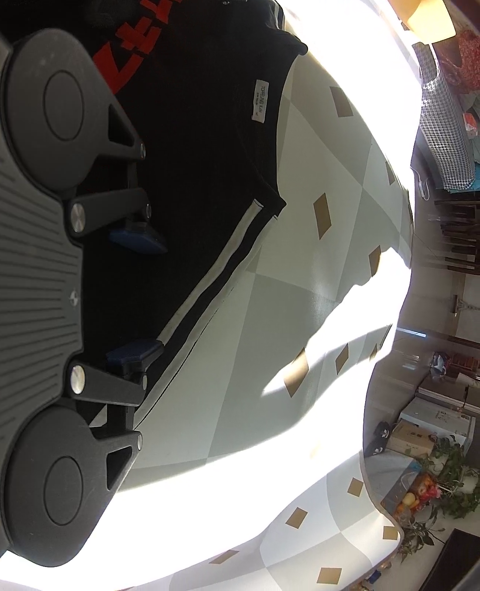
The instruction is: Fold clothes
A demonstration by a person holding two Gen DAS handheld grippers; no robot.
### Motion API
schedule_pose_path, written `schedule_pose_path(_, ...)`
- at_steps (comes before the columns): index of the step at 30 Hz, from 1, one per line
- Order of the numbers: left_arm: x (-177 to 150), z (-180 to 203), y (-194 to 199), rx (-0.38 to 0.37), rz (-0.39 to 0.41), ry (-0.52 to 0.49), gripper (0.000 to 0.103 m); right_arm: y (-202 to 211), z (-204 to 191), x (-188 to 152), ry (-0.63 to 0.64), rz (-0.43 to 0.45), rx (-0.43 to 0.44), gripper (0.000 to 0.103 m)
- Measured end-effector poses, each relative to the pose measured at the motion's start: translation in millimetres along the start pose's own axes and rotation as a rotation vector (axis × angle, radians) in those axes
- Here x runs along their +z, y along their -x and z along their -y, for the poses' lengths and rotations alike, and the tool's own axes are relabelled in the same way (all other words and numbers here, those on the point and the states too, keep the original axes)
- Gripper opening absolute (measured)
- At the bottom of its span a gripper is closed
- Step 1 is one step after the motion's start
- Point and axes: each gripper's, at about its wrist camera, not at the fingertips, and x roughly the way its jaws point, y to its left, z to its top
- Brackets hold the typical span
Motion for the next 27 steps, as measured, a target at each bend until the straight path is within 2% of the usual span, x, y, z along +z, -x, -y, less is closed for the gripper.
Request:
schedule_pose_path(6,2,0,5,0.024,-0.004,0.002,0.103,2,4,4,-0.055,-0.046,0.013,0.048)
schedule_pose_path(9,-1,4,14,-0.01,-0.006,-0.027,0.103,10,2,0,-0.067,-0.079,0.082,0.048)
schedule_pose_path(14,-19,11,37,-0.04,0.0,-0.109,0.103,29,-7,-14,-0.005,-0.094,0.215,0.048)
schedule_pose_path(18,-33,9,45,-0.06,-0.019,-0.135,0.103,40,-18,-30,0.065,-0.117,0.295,0.047)
schedule_pose_path(20,-42,7,48,-0.054,-0.021,-0.148,0.102,46,-26,-38,0.115,-0.114,0.297,0.043)
schedule_pose_path(23,-52,4,54,-0.04,-0.013,-0.174,0.093,51,-31,-46,0.166,-0.097,0.28,0.038)
schedule_pose_path(25,-57,2,57,-0.038,-0.004,-0.186,0.082,54,-29,-49,0.166,-0.094,0.289,0.031)
schedule_pose_path(27,-61,-1,60,-0.032,0.003,-0.193,0.076,55,-25,-48,0.13,-0.099,0.33,0.03)
